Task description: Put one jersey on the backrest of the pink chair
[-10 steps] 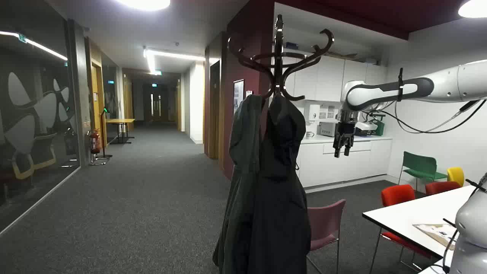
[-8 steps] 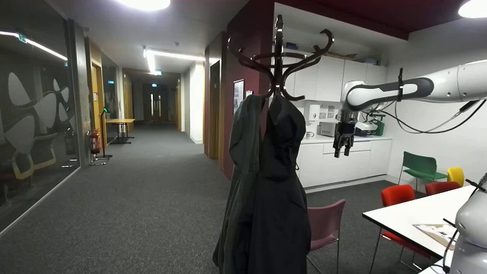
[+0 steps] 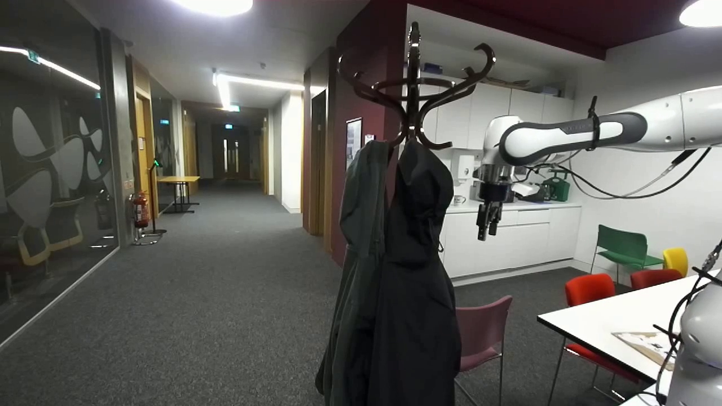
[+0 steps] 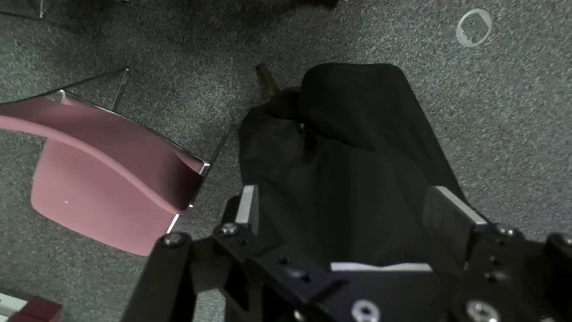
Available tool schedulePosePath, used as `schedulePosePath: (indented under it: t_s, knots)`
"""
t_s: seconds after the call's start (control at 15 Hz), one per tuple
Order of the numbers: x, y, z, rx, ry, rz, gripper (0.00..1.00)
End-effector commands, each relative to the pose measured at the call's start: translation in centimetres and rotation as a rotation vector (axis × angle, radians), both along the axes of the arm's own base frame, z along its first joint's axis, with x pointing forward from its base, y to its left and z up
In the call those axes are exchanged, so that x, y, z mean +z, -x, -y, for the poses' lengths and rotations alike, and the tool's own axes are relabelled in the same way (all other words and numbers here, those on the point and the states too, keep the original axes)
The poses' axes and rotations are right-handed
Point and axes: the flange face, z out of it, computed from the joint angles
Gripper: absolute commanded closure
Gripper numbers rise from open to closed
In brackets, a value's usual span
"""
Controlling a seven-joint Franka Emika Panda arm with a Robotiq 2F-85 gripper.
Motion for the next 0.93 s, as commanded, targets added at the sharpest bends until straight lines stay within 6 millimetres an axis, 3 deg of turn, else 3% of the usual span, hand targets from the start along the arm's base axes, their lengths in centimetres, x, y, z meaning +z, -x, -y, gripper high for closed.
schedulePosePath:
  t_s: [0.0,0.2,0.4,0.47,0.87]
  knots:
    - [2.8,1.2,-5.4,0.078,-0.083,-0.001,0.0]
    - [4.9,2.7,-8.3,0.115,-0.171,-0.002,0.0]
    - [5.7,3.4,-9.6,0.153,-0.212,-0.022,0.0]
    - [4.9,3.5,-9.0,0.131,-0.185,0.012,0.0]
    - [4.8,3.5,-9.2,0.134,-0.185,0.008,0.0]
